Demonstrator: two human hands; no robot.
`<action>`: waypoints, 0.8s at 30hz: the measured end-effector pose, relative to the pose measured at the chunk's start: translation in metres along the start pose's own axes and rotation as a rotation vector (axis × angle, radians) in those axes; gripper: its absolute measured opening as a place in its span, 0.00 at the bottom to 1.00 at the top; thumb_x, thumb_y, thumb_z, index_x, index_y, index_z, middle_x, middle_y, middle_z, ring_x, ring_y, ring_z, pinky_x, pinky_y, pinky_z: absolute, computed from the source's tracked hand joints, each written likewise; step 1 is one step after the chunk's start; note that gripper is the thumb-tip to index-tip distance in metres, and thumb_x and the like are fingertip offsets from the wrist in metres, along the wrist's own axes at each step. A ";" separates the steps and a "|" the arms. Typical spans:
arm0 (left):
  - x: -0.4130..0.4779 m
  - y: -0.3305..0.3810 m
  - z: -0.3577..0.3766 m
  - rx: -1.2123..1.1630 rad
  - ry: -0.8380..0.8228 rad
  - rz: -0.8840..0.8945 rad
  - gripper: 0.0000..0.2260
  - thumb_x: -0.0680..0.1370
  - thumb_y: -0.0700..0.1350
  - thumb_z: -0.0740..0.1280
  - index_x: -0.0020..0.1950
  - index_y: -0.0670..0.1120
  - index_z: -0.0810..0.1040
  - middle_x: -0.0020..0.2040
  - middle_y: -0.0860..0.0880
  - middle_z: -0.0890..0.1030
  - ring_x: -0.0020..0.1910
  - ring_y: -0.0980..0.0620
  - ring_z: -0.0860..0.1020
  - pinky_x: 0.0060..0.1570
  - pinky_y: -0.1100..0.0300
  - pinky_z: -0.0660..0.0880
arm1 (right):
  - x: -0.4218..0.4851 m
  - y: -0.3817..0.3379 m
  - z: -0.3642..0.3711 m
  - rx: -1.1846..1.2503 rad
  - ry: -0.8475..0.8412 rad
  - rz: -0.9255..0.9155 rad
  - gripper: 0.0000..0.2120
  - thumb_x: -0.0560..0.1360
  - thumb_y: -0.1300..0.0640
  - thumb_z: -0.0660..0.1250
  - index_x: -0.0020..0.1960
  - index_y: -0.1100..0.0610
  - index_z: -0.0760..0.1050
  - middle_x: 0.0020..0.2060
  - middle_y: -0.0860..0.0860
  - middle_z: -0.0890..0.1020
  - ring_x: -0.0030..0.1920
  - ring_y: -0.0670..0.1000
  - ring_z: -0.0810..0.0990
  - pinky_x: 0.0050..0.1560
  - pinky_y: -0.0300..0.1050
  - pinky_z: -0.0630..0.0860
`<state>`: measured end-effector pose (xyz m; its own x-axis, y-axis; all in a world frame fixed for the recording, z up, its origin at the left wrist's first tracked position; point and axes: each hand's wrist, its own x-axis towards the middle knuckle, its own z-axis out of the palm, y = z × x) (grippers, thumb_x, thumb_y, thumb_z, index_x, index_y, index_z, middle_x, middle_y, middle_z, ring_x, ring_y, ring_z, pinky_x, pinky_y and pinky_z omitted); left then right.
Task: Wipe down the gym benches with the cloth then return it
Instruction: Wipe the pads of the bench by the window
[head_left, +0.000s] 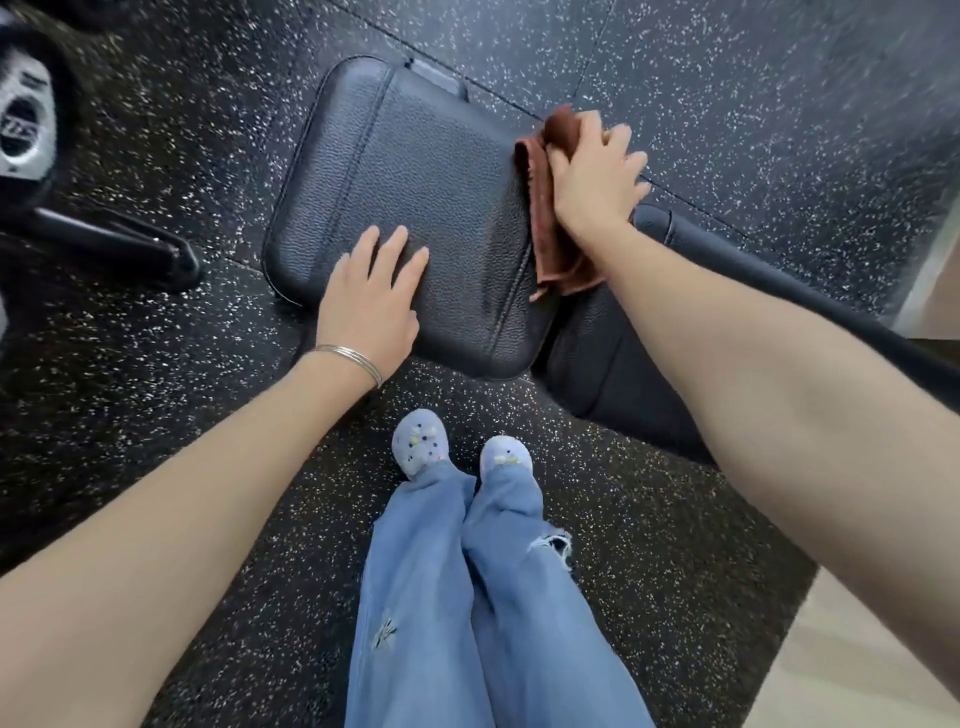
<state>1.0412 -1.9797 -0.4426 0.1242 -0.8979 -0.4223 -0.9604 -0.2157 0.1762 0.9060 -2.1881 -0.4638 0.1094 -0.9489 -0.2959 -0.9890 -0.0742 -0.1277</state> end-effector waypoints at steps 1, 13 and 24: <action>0.001 0.002 0.001 -0.023 0.011 -0.016 0.28 0.77 0.46 0.61 0.76 0.45 0.56 0.77 0.43 0.54 0.75 0.41 0.51 0.72 0.46 0.53 | -0.002 -0.001 0.001 -0.001 0.005 0.015 0.18 0.78 0.45 0.58 0.66 0.49 0.65 0.64 0.55 0.68 0.62 0.62 0.67 0.60 0.60 0.64; 0.006 0.013 0.005 -0.076 0.031 -0.117 0.30 0.76 0.46 0.63 0.75 0.43 0.55 0.76 0.40 0.53 0.75 0.40 0.51 0.73 0.46 0.52 | -0.129 0.026 0.025 -0.132 -0.035 -0.419 0.16 0.77 0.48 0.58 0.61 0.52 0.74 0.58 0.57 0.74 0.54 0.62 0.71 0.53 0.57 0.65; 0.029 -0.006 -0.008 -0.133 0.054 -0.207 0.36 0.75 0.51 0.67 0.76 0.40 0.53 0.77 0.42 0.54 0.76 0.43 0.50 0.74 0.48 0.51 | 0.031 -0.029 -0.008 -0.002 -0.137 -0.055 0.19 0.78 0.45 0.57 0.67 0.50 0.65 0.64 0.55 0.69 0.64 0.60 0.66 0.61 0.60 0.64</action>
<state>1.0527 -2.0075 -0.4489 0.3312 -0.8480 -0.4139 -0.8726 -0.4421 0.2077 0.9371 -2.2180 -0.4619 0.1757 -0.8925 -0.4153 -0.9813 -0.1254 -0.1457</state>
